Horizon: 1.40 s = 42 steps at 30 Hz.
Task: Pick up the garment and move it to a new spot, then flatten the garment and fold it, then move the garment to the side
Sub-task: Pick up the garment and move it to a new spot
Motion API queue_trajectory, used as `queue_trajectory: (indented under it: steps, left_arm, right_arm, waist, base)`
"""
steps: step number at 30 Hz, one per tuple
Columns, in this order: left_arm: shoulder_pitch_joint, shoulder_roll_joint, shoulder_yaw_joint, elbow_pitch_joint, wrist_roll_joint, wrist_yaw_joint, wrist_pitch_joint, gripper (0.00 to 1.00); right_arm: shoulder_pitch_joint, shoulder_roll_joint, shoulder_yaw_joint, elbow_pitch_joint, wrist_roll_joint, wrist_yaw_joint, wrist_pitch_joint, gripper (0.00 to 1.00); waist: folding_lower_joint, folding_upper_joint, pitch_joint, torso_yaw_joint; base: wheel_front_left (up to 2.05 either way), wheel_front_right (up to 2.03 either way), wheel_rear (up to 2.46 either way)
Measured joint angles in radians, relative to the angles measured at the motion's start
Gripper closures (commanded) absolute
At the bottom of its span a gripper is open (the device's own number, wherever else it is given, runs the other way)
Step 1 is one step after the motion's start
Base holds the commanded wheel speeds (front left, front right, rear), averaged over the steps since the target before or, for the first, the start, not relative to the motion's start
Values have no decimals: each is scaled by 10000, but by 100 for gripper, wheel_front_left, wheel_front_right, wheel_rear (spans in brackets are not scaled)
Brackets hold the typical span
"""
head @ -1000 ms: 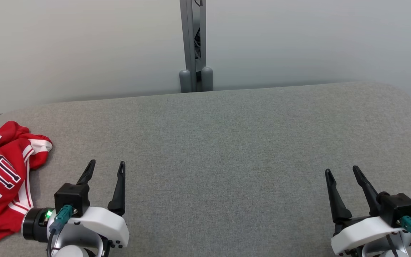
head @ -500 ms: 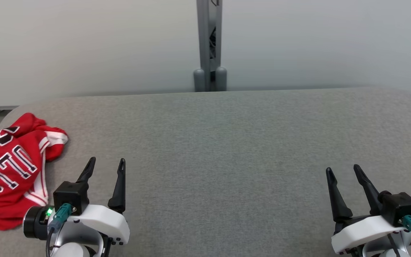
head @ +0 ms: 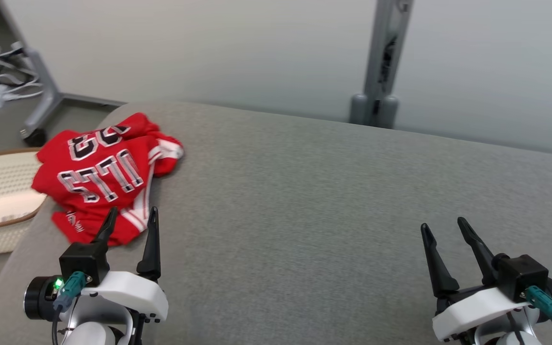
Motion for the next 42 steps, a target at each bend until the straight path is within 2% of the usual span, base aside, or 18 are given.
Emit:
queue_trajectory:
  steps: [3,10,14,32,38,42]
  left_arm:
    - [17,10,81,40,-105,17,-75,0]
    - [154,61,128,90,-251,58,-161,0]
    - [169,107,125,102,-276,58,-163,0]
    - [-351,178,148,-201,-470,146,-211,0]
    - [-1934,393,293,-742,-502,113,138,0]
    - [-3368,729,449,-481,-623,-38,757,0]
  right_arm:
    - [-21,0,274,-29,12,0,13,0]
    - [-157,2,633,-8,119,2,19,0]
    - [-198,2,679,17,173,2,19,0]
    - [-249,-17,612,42,226,2,12,0]
    - [-444,-63,681,-107,165,2,96,0]
    - [-628,-121,817,-337,151,2,186,0]
  waist:
    - [0,0,22,712]
    - [0,0,30,1501]
    - [0,0,35,1733]
    - [0,0,195,1766]
    - [0,0,422,1519]
    - [0,0,674,1189]
  base:
    - [0,0,0]
    - [0,0,0]
    - [0,0,0]
    - [0,0,0]
    - [0,0,0]
    - [0,0,0]
